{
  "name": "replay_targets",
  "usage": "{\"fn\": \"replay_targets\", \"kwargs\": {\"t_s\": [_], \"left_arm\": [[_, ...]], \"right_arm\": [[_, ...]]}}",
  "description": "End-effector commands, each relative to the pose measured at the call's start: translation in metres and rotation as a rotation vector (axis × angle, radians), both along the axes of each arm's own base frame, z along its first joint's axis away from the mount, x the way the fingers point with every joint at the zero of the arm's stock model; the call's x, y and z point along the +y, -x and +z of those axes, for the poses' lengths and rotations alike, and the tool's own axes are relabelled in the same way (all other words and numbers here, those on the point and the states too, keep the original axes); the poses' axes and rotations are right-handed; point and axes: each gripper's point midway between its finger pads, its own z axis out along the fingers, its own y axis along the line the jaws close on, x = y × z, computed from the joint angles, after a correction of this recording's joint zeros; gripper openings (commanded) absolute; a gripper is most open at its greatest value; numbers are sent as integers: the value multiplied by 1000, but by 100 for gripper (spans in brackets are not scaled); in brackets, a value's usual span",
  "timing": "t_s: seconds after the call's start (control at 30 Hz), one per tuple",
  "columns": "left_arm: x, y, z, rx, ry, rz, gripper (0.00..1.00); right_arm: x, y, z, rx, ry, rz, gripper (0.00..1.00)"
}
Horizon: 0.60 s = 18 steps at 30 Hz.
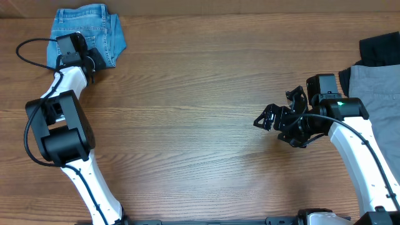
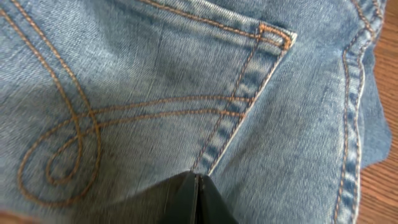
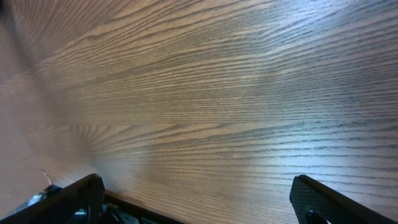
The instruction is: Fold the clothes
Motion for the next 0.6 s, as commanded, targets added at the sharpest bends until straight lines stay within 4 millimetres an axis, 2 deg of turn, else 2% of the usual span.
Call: {"fn": "replay_targets", "kwargs": {"t_s": [0.0,0.1,0.2,0.4,0.57], "left_arm": [[4,-1,43,-58,-65,-1,4],[11,-9,93,-168,-124,18,4],[14,-15,108,-222,-144,20,4],[22,-30,102,-284,-176,38,4],[30,-42,74,-299,-215,42,4]], "right_arm": [[0,-4,4,-14,2,-5,100],[0,-4,4,-15,2,-5,100],[0,-5,4,-19,2,-5,100],[0,-5,4,-21,2,-5,100],[0,-4,4,-17,2,-6,100]]}}
